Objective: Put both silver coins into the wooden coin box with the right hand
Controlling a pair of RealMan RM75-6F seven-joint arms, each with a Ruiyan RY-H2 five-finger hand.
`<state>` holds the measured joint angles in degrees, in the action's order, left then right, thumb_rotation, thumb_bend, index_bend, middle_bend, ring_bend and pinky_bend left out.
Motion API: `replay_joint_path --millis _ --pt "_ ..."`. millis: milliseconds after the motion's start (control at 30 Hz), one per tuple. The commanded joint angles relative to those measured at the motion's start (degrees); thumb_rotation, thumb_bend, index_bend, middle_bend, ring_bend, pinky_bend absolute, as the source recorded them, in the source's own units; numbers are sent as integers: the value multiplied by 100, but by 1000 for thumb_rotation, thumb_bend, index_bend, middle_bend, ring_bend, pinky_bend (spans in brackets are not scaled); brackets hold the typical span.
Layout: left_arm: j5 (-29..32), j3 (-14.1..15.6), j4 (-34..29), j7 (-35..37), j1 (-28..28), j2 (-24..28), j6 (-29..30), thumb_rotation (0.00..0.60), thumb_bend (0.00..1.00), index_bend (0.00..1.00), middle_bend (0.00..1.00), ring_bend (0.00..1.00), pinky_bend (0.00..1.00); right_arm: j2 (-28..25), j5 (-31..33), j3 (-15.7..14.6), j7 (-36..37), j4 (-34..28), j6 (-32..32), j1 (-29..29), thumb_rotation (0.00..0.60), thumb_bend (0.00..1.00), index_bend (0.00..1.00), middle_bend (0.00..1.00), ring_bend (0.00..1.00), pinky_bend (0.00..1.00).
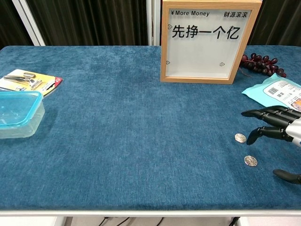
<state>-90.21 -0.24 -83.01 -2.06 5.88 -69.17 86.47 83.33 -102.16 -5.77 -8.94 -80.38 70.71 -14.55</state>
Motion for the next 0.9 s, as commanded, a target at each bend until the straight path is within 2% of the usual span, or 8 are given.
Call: replay_joint_path --millis 33,400,900 --pt "2 -1 8 6 5 -7 -9 600 39 0 0 0 0 92 -3 -25 30 130 57 4 600 238 332 0 0 0" --pt "21 -6 74 57 15 -39 -38 600 39 0 0 0 0 417 -8 -74 280 653 261 6 600 246 355 0 0 0" --pt "28 -1 101 116 3 -22 -31 600 39 0 0 0 0 643 -24 -169 394 956 378 -15 600 277 359 0 0 0"
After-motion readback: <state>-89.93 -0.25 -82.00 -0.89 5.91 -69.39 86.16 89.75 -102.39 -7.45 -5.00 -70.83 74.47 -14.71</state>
